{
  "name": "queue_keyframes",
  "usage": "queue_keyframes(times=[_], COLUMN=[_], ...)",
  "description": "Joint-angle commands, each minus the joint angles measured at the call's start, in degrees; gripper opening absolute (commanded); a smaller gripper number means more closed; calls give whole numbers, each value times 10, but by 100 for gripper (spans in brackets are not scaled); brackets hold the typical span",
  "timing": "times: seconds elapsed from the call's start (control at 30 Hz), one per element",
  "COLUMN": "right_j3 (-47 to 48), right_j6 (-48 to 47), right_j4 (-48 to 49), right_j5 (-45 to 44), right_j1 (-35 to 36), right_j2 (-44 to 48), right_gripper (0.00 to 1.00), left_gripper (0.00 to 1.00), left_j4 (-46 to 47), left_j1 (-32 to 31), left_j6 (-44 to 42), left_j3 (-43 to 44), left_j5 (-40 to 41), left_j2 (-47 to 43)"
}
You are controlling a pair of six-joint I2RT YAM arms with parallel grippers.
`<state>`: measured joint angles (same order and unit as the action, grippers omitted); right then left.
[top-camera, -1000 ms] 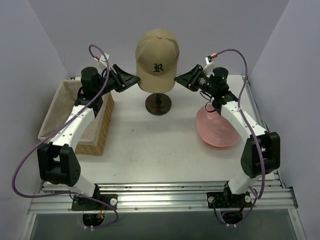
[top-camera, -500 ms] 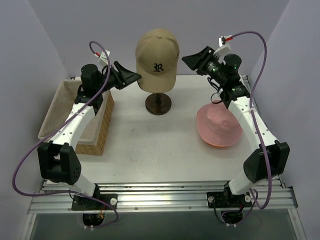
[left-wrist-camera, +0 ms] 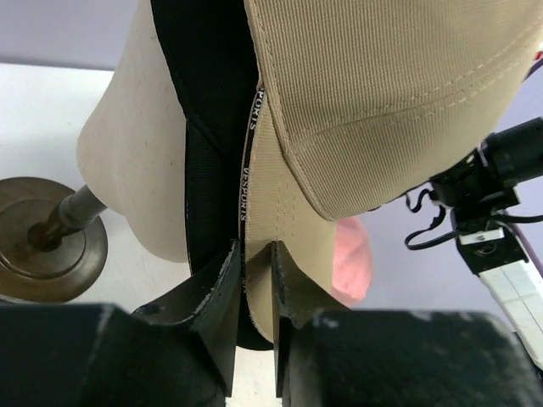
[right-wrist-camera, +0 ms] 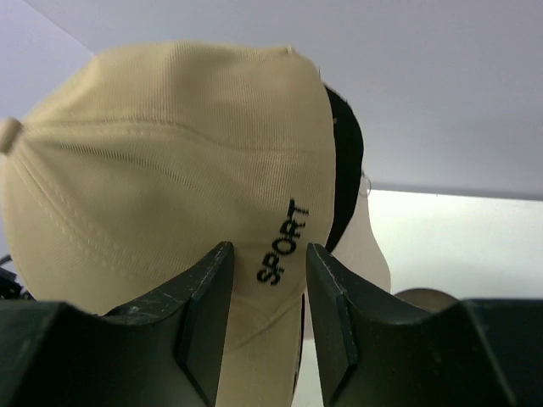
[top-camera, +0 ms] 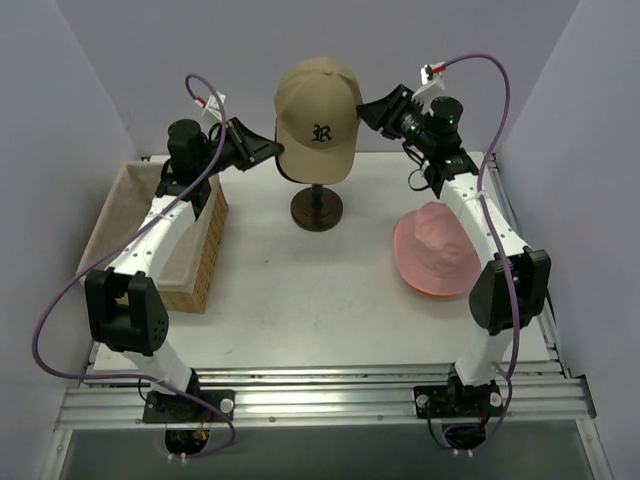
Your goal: Stack the hats
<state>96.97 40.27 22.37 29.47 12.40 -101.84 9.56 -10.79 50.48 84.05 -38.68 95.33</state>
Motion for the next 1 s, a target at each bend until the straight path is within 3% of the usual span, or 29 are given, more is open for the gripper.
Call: queue_keyframes(times=[0.0, 0.1, 0.23, 0.4, 0.5, 0.67, 0.87, 0.97], right_j3=[-13, -49, -96, -101, -84, -64, -62, -61], right_j6=[-4, -10, -18, -27, -47, -84, -117, -133], right_j4=[62, 66, 84, 77, 56, 16, -24, -41], right_j5=[12, -1, -27, -42, -52, -67, -102, -128], right_j1=[1, 10, 28, 52, 69, 85, 86, 82], right_j2=[8, 27, 59, 64, 55, 64, 105, 125], right_gripper=[36, 35, 35, 36, 36, 37, 41, 43], left_gripper=[24, 18, 14, 25, 27, 28, 37, 47], left_j4=[1, -28, -146, -208, -234, -227, -222, -217], left_j1=[-1, -1, -2, 2, 17, 31, 31, 31], left_j6=[-9, -30, -72, -101, -105, -108, -109, -115], left_j3=[62, 108, 175, 157, 158, 142, 159, 171], left_j5=[4, 21, 59, 111, 120, 123, 115, 106], left_j2=[28, 47, 64, 53, 62, 57, 43, 35])
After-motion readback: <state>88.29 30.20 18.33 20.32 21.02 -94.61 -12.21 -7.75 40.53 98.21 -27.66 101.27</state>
